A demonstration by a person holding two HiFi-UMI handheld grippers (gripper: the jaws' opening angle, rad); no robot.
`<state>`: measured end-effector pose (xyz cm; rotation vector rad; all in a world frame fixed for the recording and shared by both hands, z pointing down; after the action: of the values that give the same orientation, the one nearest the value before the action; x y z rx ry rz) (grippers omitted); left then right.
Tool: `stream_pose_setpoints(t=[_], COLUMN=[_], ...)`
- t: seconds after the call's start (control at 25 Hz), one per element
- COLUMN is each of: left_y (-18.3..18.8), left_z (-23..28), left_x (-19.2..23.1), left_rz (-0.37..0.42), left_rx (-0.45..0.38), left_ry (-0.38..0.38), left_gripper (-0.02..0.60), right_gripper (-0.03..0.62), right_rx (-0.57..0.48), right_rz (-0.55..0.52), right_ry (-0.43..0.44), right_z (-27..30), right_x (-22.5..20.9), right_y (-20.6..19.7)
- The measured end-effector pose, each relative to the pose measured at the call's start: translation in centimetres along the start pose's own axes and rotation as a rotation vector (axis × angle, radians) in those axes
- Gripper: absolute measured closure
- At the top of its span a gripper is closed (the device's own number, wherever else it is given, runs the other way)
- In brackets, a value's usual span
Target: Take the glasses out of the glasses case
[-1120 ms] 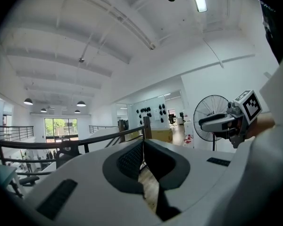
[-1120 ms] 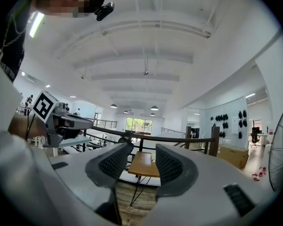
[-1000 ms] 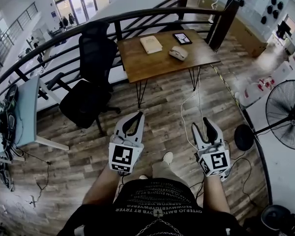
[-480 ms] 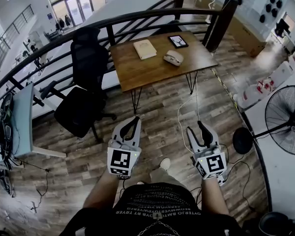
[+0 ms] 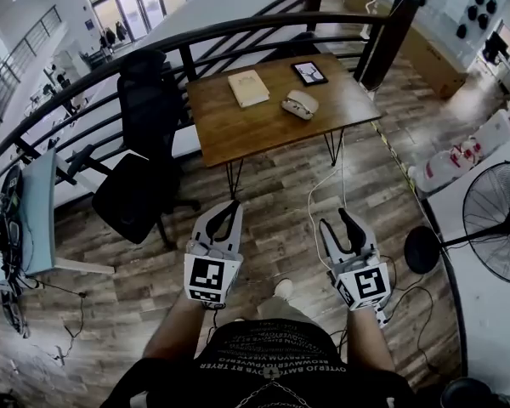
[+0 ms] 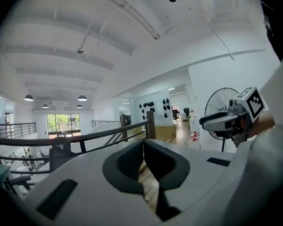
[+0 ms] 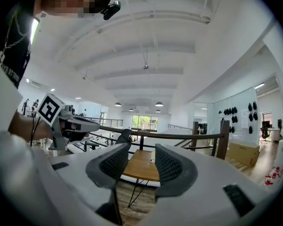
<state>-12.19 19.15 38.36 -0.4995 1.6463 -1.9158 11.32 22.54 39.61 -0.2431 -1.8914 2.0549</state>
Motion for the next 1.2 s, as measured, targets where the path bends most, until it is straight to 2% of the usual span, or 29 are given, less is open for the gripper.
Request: stream_pose_setpoints(t=[0.28,0.44,0.84,1.2], left_y=[1.5,2.3,4.1,4.4], left_z=[3.7,5.4,9.4,10.0], left_x=[-0.2,-0.6,-1.6,-2.3], left_rz=[0.008,0.046,0.018,0.037], left_rx=[-0.011,-0.023,-0.064,-0.051], left_ry=[0.018,0.054,0.099,0.104], left_gripper=[0.552,0.552,0.552,0.552], right_gripper=[0.428,0.430,0.430,0.430], right_rx=[-0.009,-0.023,-0.062,-0.063], right_rz=[0.005,0.003,-0.019,-0.007], right_ry=[0.018,0.034,0.047,0.053], right_z=[2.3,3.3,4.5,4.6], right_x=[-3.5,-5.5,-11.2,-12.8], right_y=[0.4,0.6,1.5,1.1])
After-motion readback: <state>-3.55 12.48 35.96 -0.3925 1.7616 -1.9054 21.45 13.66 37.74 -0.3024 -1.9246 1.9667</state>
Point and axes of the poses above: the fingertips, and each gripper's own axes: z forward along the fingers, x to its left, y out of its top, the point moved 5 cm from there along -z, backward along the fingers, and after that the axes turned 8 degrees about -y, right-handed, at the moved point
